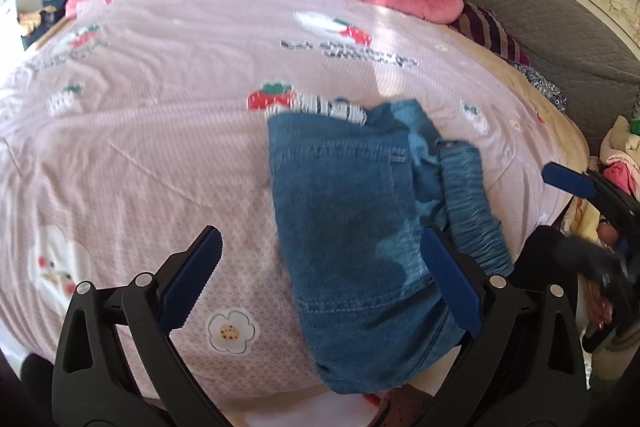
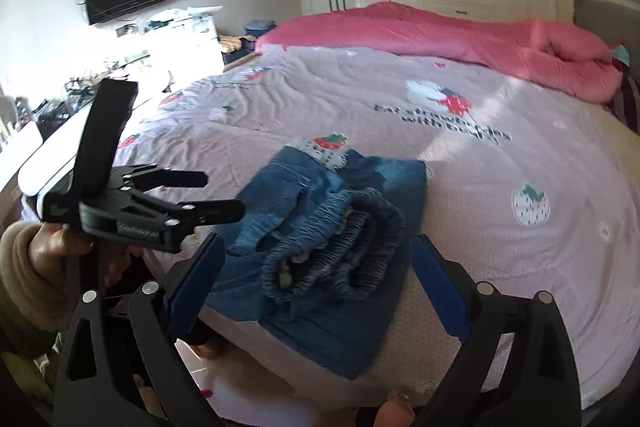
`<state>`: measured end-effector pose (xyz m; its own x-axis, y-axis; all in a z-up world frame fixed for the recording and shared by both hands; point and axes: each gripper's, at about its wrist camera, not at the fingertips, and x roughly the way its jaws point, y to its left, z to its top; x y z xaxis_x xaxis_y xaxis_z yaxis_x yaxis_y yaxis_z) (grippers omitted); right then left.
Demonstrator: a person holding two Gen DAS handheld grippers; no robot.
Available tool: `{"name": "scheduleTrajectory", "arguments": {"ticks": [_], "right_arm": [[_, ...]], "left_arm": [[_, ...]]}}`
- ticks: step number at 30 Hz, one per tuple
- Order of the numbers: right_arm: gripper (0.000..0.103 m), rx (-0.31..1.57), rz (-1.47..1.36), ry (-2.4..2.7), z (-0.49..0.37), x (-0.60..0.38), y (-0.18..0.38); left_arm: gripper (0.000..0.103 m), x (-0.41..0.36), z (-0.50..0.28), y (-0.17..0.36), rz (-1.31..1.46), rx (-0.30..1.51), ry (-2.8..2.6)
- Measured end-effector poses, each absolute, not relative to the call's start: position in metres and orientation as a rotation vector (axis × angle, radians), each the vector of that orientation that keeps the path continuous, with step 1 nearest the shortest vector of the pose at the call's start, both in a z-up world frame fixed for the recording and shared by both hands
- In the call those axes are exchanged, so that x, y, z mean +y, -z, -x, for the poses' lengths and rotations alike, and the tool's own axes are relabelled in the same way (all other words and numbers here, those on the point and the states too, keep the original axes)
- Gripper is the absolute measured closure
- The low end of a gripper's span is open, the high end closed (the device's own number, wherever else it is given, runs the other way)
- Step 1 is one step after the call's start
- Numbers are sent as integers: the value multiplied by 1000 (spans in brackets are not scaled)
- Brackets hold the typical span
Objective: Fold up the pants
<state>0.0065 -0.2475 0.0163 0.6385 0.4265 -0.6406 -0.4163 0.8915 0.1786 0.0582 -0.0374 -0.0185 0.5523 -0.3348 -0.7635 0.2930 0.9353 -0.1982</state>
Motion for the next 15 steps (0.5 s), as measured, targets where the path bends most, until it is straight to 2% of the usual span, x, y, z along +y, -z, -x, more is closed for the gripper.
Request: {"name": "scheduleTrajectory", "arguments": {"ticks": [10,15], "right_arm": [[11,918,-268,-443,-65,-270,38],[11,930,-304,-452,-69,-270,47]], "left_arm": [[10,-36,-64,50,173,958,458],[10,-44,-64,54,140,954,459]]}}
